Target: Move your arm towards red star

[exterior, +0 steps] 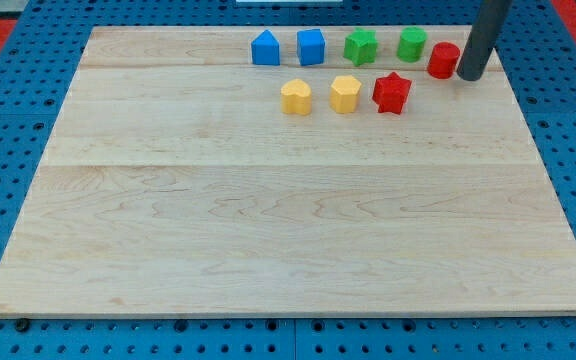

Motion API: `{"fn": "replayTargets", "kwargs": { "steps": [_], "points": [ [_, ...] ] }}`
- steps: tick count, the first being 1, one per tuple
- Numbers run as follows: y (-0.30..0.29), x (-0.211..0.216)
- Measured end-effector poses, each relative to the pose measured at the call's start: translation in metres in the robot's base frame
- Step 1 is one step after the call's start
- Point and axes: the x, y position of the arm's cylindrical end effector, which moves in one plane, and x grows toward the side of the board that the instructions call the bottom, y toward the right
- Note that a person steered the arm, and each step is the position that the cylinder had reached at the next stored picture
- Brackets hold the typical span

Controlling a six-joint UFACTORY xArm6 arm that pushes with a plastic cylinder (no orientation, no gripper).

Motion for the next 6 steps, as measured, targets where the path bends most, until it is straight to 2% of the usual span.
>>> {"fn": "replayTargets", "kwargs": {
  "steps": [3,4,5,6],
  "points": [
    [-0.030,-0.010],
    [-0.011,0.009],
    [-0.008,0.047],
    [-0.042,0.085]
  ]
}}
